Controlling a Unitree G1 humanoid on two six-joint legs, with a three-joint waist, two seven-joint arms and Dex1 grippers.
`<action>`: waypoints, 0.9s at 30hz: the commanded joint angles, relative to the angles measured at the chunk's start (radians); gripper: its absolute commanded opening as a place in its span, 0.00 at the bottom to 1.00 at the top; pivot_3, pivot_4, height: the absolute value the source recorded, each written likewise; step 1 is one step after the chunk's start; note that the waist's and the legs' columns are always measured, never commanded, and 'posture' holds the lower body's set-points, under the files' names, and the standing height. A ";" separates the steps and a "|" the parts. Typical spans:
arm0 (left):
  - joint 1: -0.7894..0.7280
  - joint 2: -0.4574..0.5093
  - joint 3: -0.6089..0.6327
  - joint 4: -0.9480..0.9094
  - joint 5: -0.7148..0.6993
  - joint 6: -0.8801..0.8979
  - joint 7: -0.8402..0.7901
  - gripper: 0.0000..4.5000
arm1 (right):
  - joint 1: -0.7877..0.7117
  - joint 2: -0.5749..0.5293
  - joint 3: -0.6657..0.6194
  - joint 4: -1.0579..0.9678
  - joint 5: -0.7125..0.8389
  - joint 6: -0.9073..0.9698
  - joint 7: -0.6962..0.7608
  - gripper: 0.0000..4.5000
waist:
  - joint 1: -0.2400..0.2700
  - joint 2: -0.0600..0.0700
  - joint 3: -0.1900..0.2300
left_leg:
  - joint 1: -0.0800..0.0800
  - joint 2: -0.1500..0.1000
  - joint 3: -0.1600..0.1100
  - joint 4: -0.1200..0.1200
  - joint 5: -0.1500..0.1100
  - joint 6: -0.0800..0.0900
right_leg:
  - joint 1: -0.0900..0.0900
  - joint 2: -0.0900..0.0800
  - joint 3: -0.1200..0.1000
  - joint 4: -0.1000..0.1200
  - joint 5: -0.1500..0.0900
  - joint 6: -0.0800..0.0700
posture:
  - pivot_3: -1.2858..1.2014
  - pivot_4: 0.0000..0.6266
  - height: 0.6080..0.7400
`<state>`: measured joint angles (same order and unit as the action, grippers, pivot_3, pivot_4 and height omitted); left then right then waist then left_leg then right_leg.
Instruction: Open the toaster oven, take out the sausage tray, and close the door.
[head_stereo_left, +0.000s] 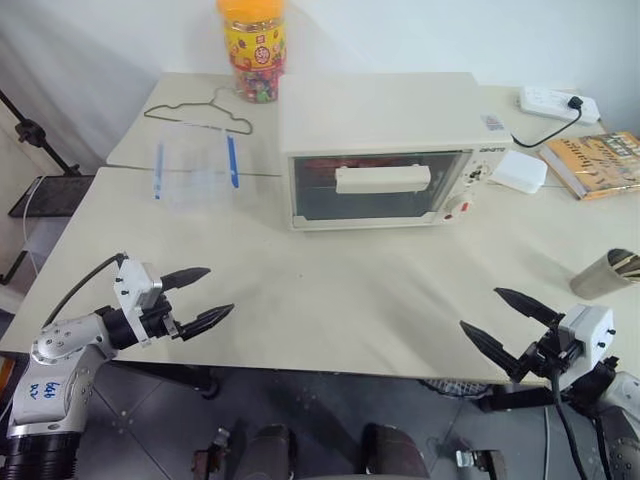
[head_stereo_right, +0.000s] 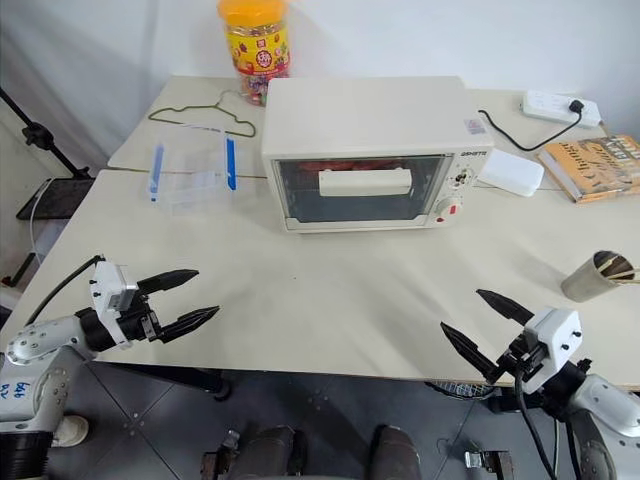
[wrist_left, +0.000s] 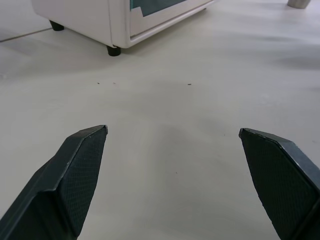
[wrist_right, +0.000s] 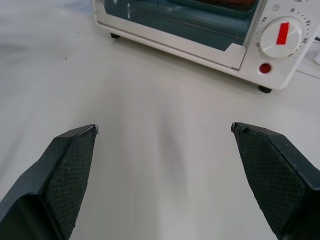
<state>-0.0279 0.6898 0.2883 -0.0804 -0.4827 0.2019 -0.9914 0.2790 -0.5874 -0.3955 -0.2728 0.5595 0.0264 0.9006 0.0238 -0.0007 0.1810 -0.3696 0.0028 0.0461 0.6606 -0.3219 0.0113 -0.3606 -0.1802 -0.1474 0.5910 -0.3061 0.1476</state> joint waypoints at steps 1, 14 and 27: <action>-0.003 0.005 0.024 -0.051 -0.040 0.005 -0.006 1.00 | -0.038 -0.016 0.014 -0.023 0.071 0.059 0.028 1.00 | 0.000 0.000 0.000 | 0.000 0.000 0.000 0.000 0.000 0.000 | 0.000 0.000 0.000 0.000 0.000 0.000 | 0.52 0.24 1.00; -0.210 0.034 0.084 -0.098 -0.370 0.310 -0.039 1.00 | -0.600 -0.031 0.167 0.112 0.164 0.410 -0.066 1.00 | -0.001 0.002 0.003 | -0.003 0.001 0.000 0.002 -0.001 0.001 | -0.002 0.002 0.000 0.001 0.000 0.000 | 0.52 0.24 1.00; -0.160 -0.017 0.059 -0.156 -0.353 0.301 0.002 1.00 | -0.869 0.024 0.257 0.287 0.079 0.324 0.072 1.00 | -0.013 0.002 0.003 | -0.004 0.001 0.009 0.003 -0.001 0.001 | -0.004 0.002 0.000 0.002 0.000 0.000 | 0.52 0.24 1.00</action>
<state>-0.1926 0.6772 0.3331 -0.1938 -0.8269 0.5091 -0.9952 -0.5882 -0.5602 -0.1314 0.0671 0.6136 0.3697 0.9231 0.0110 0.0015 0.1840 -0.3744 0.0041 0.0554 0.6638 -0.3227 0.0122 -0.3657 -0.1784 -0.1467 0.5925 -0.3060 0.1476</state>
